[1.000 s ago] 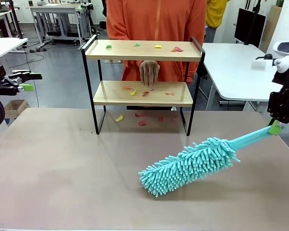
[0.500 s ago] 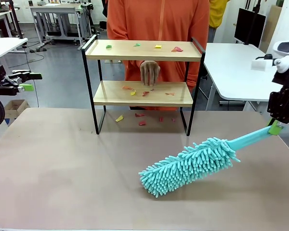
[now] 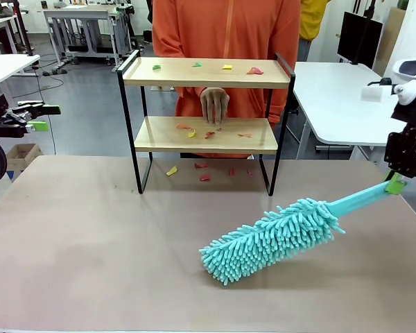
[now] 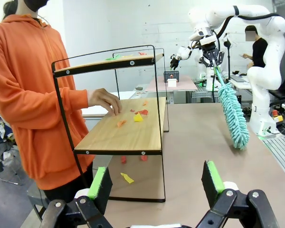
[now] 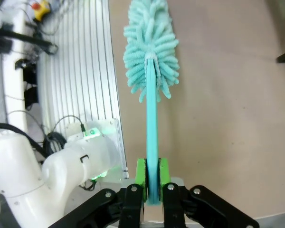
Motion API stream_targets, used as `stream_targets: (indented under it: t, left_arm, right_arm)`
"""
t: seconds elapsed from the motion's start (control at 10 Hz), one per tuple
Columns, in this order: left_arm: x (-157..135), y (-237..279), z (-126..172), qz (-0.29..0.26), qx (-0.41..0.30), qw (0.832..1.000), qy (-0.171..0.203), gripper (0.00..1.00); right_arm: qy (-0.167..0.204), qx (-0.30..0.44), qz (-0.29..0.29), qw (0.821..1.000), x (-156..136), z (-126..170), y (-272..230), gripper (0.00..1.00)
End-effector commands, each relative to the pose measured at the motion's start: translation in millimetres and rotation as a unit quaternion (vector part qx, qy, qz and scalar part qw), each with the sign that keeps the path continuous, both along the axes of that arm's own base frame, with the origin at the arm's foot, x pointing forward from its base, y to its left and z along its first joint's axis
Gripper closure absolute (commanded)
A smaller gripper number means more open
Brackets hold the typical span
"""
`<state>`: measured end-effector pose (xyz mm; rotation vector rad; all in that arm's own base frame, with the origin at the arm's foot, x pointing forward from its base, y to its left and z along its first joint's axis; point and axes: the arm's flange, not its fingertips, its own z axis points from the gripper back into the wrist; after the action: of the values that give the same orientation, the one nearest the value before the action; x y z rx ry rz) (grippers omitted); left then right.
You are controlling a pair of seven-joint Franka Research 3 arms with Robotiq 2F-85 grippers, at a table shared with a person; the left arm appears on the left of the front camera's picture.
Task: Clean the shelf.
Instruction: Clean the specific section of the Shelf indicated by the human with the Duster.
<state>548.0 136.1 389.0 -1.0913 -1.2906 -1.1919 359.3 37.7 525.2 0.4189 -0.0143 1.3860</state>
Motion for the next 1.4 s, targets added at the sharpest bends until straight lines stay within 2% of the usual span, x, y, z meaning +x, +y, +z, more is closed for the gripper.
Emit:
stream_targets:
  t: [0.0, 0.3, 0.4, 0.6, 0.8, 1.0, 1.3]
  left_arm:
    - [-2.1, -0.4, 1.8, -0.002, -0.003, 1.0, -0.009, 0.0]
    - [-2.1, -0.4, 1.8, -0.002, -0.003, 1.0, -0.009, 0.0]
    - [-2.1, -0.4, 1.8, -0.002, -0.003, 1.0, -0.009, 0.0]
    - [-2.1, -0.4, 1.8, -0.002, -0.003, 1.0, -0.009, 0.0]
    - [-2.1, -0.4, 1.8, -0.002, -0.003, 1.0, -0.009, 0.0]
    - [-2.1, -0.4, 1.8, -0.002, -0.003, 1.0, -0.009, 0.0]
    - [-2.1, -0.4, 1.8, -0.002, -0.003, 1.0, -0.009, 0.0]
  right_arm:
    - [0.008, 0.064, -0.048, 0.997, 4.3, 26.8, 12.5, 0.86]
    - [0.002, 0.062, -0.171, 0.983, -4.6, 57.9, 55.4, 0.86]
    - [-0.019, 0.056, -0.218, 0.974, -15.6, 68.7, 72.6, 0.86]
    - [-0.024, 0.044, -0.322, 0.946, -38.5, 94.3, 103.8, 0.86]
    - [-0.042, 0.057, -0.394, 0.916, -47.5, 102.1, 122.1, 0.86]
    - [-0.032, 0.048, -0.351, 0.935, -45.3, 111.5, 115.7, 0.86]
    - [-0.032, 0.048, -0.351, 0.935, -45.3, 111.5, 115.7, 0.86]
